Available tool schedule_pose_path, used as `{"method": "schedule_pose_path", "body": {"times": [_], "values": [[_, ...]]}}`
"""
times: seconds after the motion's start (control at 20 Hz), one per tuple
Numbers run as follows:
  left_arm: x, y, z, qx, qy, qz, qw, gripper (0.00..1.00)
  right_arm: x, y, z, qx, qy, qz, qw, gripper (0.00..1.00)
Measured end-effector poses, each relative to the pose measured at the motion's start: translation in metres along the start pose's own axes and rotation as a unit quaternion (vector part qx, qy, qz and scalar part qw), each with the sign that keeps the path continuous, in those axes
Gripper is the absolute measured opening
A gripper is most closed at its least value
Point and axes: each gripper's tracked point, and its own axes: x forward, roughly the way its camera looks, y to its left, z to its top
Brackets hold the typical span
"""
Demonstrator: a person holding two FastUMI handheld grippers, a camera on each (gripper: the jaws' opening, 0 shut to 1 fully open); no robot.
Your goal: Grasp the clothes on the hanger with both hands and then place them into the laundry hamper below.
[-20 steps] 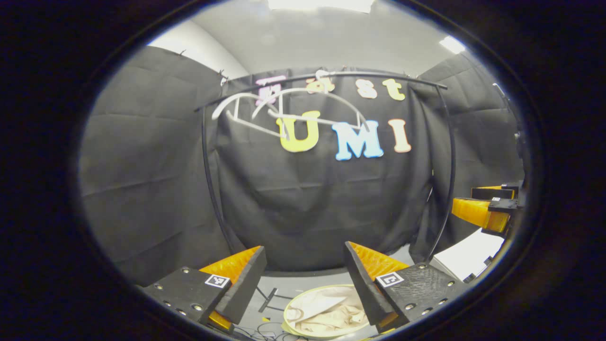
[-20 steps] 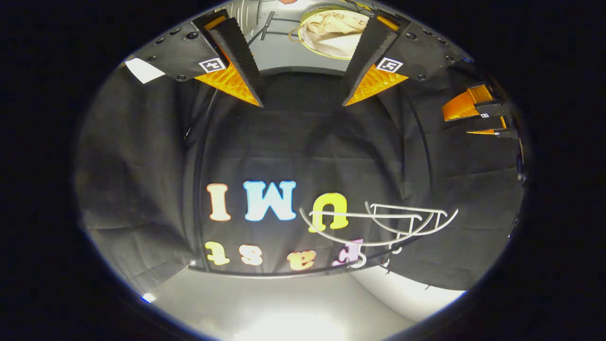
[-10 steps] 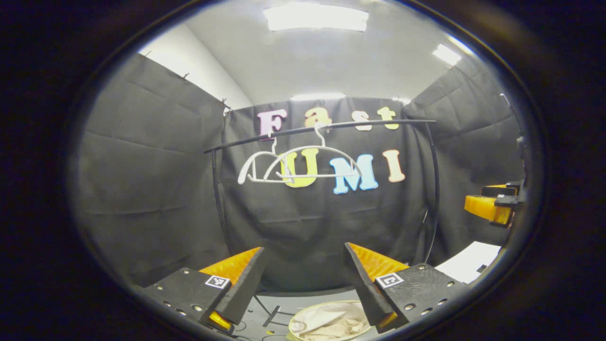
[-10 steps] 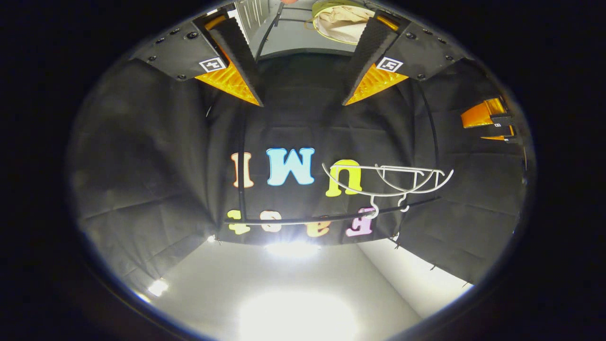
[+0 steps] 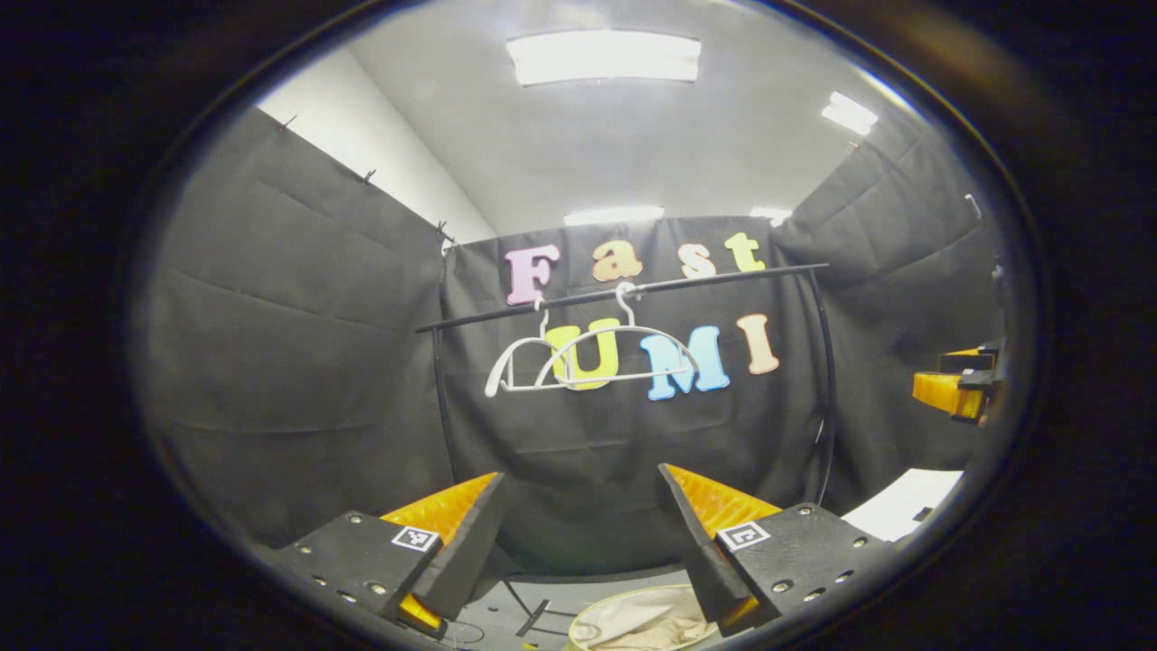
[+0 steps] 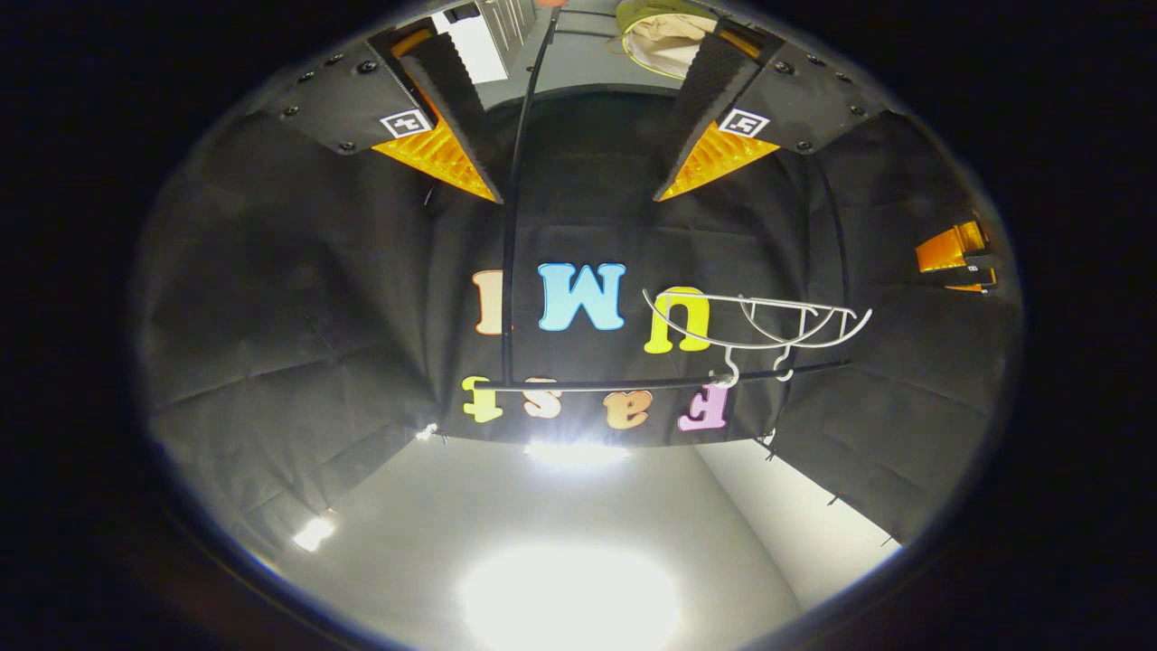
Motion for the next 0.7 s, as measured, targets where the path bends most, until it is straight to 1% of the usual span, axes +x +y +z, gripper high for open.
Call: {"method": "schedule_pose_path", "body": {"times": [0.15,0.2,0.35,0.4,0.45,0.6,0.65,0.7], "values": [[-0.0016,0.0015,0.0017,-0.002,-0.005,0.002,1.0,0.96,-0.0086,-0.0074,-0.001,-0.008,-0.003,-0.008,1.0,0.99],[-0.0026,-0.0004,0.0014,-0.005,-0.004,0.002,1.0,0.96,-0.0109,-0.0098,-0.0012,-0.009,-0.003,-0.01,1.0,0.96],[-0.0078,0.0015,0.0015,0.0,-0.002,0.004,1.0,0.96,-0.0112,-0.0122,-0.0042,-0.005,0.0,-0.012,1.0,0.96],[-0.0078,0.0013,0.0021,-0.001,-0.004,0.003,1.0,0.96,-0.0112,-0.0118,-0.0047,-0.003,0.001,-0.01,1.0,0.99],[-0.0082,0.0007,0.0017,-0.002,-0.006,0.002,1.0,0.96,-0.0101,-0.0115,-0.004,-0.001,0.002,-0.01,1.0,0.96],[-0.0087,0.0013,0.0015,-0.004,-0.009,0.0,1.0,0.96,-0.0068,-0.0116,0.0007,0.0,-0.005,-0.011,1.0,0.96],[-0.0098,0.0012,0.0013,-0.005,-0.009,0.0,1.0,0.96,-0.0057,-0.0102,0.002,-0.002,-0.005,-0.009,1.0,0.99],[-0.0099,0.0013,0.0018,-0.007,-0.01,0.001,1.0,0.96,-0.0051,-0.0095,0.0034,-0.004,-0.008,-0.008,1.0,0.99]]}}
